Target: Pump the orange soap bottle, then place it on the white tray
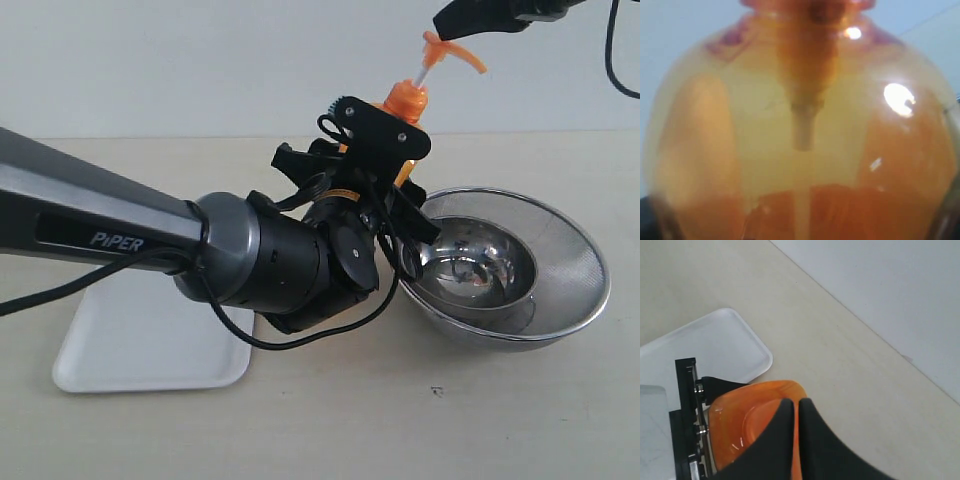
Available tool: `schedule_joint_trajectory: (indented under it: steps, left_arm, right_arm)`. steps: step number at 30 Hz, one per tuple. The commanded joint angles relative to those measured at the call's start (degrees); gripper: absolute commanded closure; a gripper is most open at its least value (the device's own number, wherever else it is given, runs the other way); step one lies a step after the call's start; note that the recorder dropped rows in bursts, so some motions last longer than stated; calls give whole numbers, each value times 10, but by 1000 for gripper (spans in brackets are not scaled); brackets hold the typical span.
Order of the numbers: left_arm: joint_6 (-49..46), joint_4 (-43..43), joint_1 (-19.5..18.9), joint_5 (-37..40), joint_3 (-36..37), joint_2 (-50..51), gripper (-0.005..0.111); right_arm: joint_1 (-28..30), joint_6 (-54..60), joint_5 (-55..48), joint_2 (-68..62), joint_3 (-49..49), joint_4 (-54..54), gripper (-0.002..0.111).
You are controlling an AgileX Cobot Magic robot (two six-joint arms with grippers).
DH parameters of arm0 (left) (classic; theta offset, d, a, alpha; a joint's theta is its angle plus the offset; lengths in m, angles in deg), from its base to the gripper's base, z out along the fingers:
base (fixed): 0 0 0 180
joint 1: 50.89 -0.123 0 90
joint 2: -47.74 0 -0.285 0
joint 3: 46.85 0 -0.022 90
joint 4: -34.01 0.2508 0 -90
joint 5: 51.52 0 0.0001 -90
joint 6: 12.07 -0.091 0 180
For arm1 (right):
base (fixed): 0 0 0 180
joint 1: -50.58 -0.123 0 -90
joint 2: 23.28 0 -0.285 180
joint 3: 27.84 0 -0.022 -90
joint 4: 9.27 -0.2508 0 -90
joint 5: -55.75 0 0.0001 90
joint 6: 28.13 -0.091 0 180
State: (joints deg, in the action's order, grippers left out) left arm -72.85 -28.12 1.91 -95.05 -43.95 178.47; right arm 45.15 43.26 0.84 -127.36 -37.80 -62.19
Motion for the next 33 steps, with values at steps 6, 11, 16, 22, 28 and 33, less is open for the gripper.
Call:
schedule_joint_trajectory:
  steps: [6, 11, 16, 22, 28, 33]
  left_arm:
    - [-5, 15, 3, -30, -8, -6, 102]
    - [-5, 15, 3, -30, -8, -6, 102]
    - [-5, 15, 3, -30, -8, -6, 102]
    - [-5, 15, 3, -30, -8, -6, 102]
    - [-5, 15, 3, -30, -8, -6, 102]
    - [-5, 16, 3, -30, -8, -6, 102]
  right_arm:
    - [-21, 7, -4, 2, -3, -6, 108]
    - [-21, 7, -2, 2, -3, -2, 108]
    - [-21, 7, 0, 2, -3, 14, 108]
    - [-21, -19, 0, 2, -3, 65, 108]
    - [-21, -23, -7, 2, -3, 71, 108]
    - [-21, -26, -11, 2, -3, 72, 108]
